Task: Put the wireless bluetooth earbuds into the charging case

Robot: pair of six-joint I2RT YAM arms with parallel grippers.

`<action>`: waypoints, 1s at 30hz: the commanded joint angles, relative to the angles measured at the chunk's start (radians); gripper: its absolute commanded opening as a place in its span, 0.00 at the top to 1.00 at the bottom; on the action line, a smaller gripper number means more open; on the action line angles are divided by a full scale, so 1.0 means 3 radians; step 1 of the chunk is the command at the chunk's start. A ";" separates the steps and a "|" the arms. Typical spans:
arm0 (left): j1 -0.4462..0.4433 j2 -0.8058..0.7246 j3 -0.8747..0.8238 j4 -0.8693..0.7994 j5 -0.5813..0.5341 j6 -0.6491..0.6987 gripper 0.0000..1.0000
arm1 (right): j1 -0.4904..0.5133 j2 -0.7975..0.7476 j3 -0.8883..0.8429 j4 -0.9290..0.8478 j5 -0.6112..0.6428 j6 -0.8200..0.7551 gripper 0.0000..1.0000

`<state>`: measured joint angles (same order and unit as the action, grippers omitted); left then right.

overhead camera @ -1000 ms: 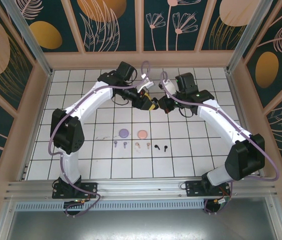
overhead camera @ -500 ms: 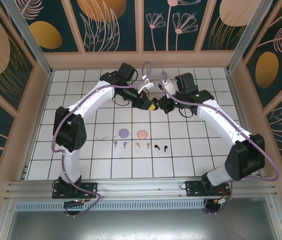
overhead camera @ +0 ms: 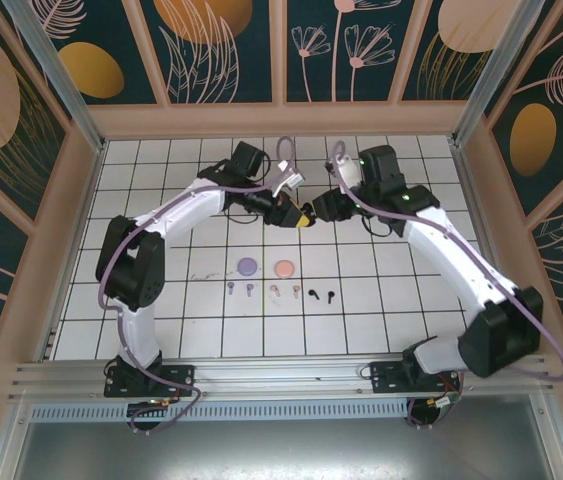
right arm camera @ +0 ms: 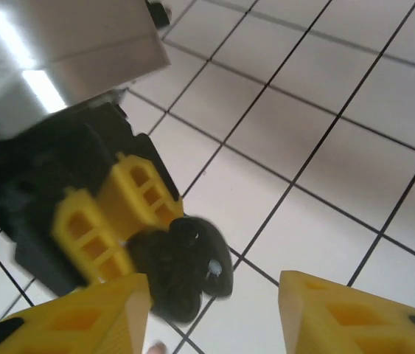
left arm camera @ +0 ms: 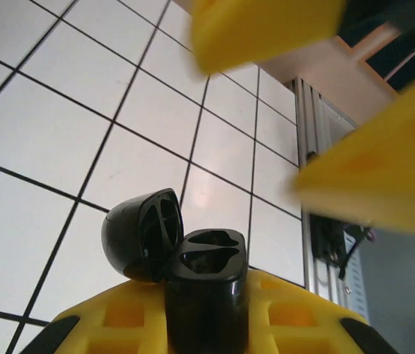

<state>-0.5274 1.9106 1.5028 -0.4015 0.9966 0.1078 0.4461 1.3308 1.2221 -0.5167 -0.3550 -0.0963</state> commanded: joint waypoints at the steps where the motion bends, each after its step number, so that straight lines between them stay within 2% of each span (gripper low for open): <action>1: 0.0192 -0.0409 -0.0488 0.1424 -0.0006 -0.0801 1.00 | 0.0010 -0.0469 -0.0396 0.0097 0.0031 0.0413 0.46; 6: 0.0234 -0.0821 -0.1059 0.2195 -0.0431 -0.1204 1.00 | 0.0153 -0.0837 -0.1057 0.0264 0.0197 0.0994 0.46; 14: 0.0234 -0.1407 -0.1868 0.3098 -0.1098 -0.1419 1.00 | 0.0552 -0.0805 -0.1722 0.0386 0.0563 0.1482 0.47; 19: 0.0230 -0.1682 -0.2327 0.3734 -0.1423 -0.1469 1.00 | 0.0747 -0.0623 -0.1788 0.0417 0.0649 0.1513 0.48; 26: 0.0218 -0.1932 -0.2984 0.4788 -0.1816 -0.1291 1.00 | 0.0972 -0.0235 -0.1692 0.0394 0.0835 0.1436 0.49; 30: 0.0209 -0.1947 -0.3076 0.4939 -0.2047 -0.1312 1.00 | 0.1085 -0.0041 -0.1601 0.0355 0.0973 0.1378 0.50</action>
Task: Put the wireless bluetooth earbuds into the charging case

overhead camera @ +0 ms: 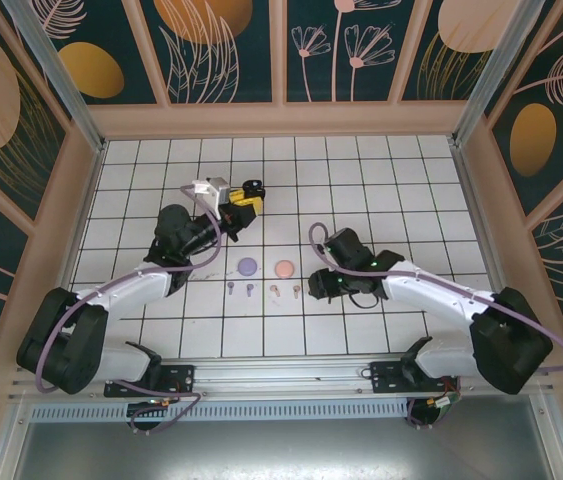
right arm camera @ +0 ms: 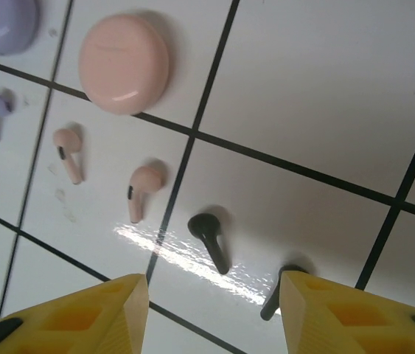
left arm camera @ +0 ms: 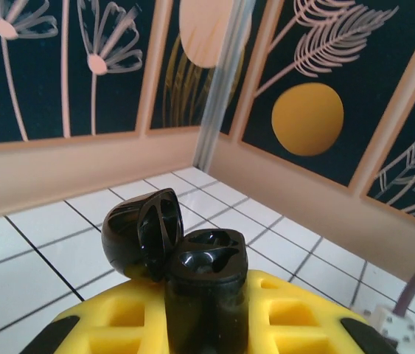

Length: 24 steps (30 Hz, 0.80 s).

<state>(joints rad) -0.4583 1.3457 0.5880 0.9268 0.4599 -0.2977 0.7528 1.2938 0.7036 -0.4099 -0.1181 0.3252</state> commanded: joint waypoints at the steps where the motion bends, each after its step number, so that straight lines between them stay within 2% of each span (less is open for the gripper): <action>1: -0.0026 -0.0054 -0.0022 0.0522 -0.0287 0.0012 1.00 | 0.0092 0.0135 0.0160 -0.0016 0.0224 -0.0044 0.50; 8: -0.0053 0.0030 -0.0026 0.0727 -0.0300 -0.0061 1.00 | 0.0246 0.0458 0.0368 -0.0110 0.0411 -0.0132 0.53; 24: -0.0062 -0.0036 -0.0013 0.0586 -0.0352 0.0033 1.00 | 0.0492 0.0940 0.0544 -0.0157 0.0639 -0.0162 0.57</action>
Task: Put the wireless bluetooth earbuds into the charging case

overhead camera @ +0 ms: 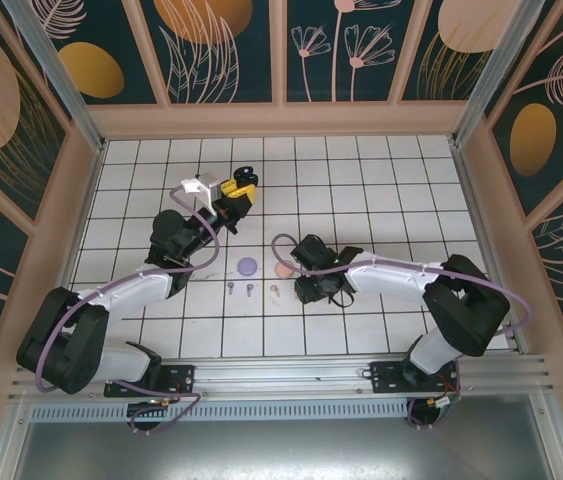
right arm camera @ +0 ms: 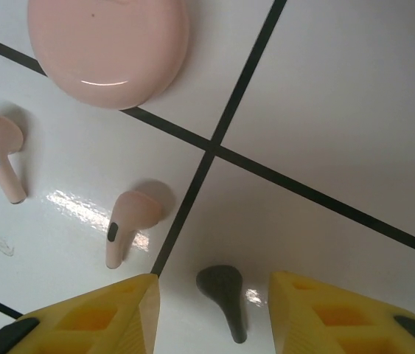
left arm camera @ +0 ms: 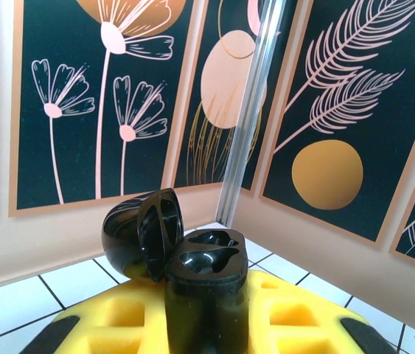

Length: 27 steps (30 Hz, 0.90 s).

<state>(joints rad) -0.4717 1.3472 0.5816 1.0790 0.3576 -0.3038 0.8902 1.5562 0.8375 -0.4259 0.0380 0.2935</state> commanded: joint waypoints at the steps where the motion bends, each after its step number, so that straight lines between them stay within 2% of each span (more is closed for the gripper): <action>1: -0.0017 -0.0045 0.0005 0.0072 -0.0011 0.0054 1.00 | 0.0035 0.0082 0.0092 -0.0103 0.0128 -0.0053 0.57; 16: -0.0018 -0.0078 0.0025 -0.0003 -0.0001 0.0086 1.00 | 0.0034 0.0259 0.0051 -0.0048 0.0181 -0.0053 0.64; 27: -0.0017 -0.0084 0.0040 -0.0033 0.0032 0.0103 1.00 | 0.0034 0.0309 0.0072 -0.0053 0.0165 -0.0073 0.75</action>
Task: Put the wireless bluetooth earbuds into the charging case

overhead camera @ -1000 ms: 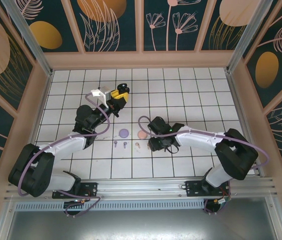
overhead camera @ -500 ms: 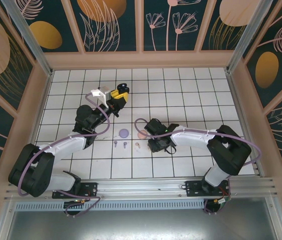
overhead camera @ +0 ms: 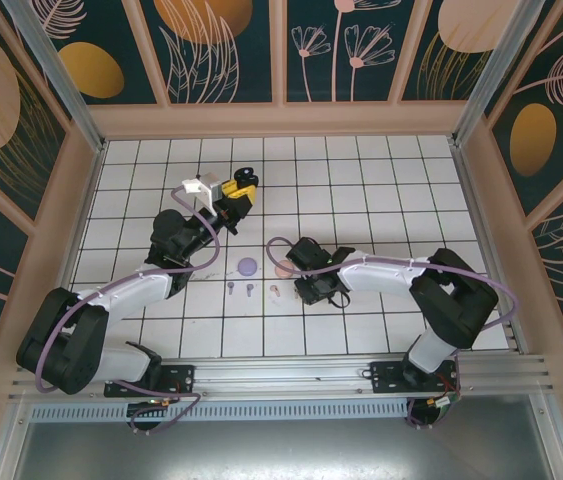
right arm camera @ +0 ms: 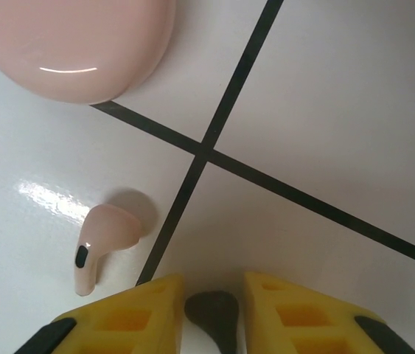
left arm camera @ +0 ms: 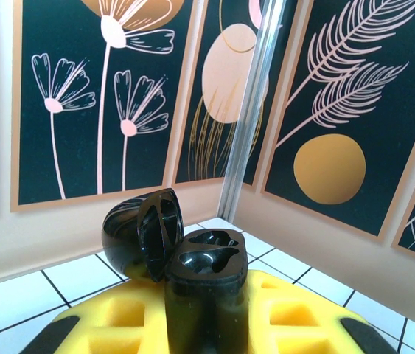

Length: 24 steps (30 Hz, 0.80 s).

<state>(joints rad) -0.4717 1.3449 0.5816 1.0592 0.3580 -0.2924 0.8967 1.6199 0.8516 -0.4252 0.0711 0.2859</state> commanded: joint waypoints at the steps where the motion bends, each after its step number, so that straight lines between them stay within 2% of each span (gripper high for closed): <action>1: -0.0018 -0.0079 0.0042 0.0033 0.0036 0.0065 1.00 | 0.0013 0.0084 0.0025 -0.0064 0.0057 -0.0053 0.77; 8: -0.0018 -0.0048 0.0073 0.0013 0.0064 0.0043 1.00 | -0.0028 -0.0074 0.0030 -0.0085 0.0069 -0.0058 0.82; 14: -0.0018 -0.0029 0.0018 0.0128 0.0168 0.0067 1.00 | -0.0179 -0.0406 0.0040 -0.0094 0.0032 -0.0053 0.83; 20: -0.0056 0.0004 -0.0087 0.0328 0.0257 0.0171 1.00 | -0.0490 -0.0869 0.0129 -0.0106 -0.0119 -0.0098 0.85; 24: -0.0153 0.0061 -0.0124 0.0422 0.0294 0.0325 1.00 | -0.0745 -0.1197 0.0399 -0.0111 -0.0263 -0.0149 0.85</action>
<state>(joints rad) -0.4938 1.3499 0.5571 1.1084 0.4149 -0.2508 0.7094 1.3312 0.8978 -0.4454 0.0380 0.2665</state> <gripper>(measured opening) 0.223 0.151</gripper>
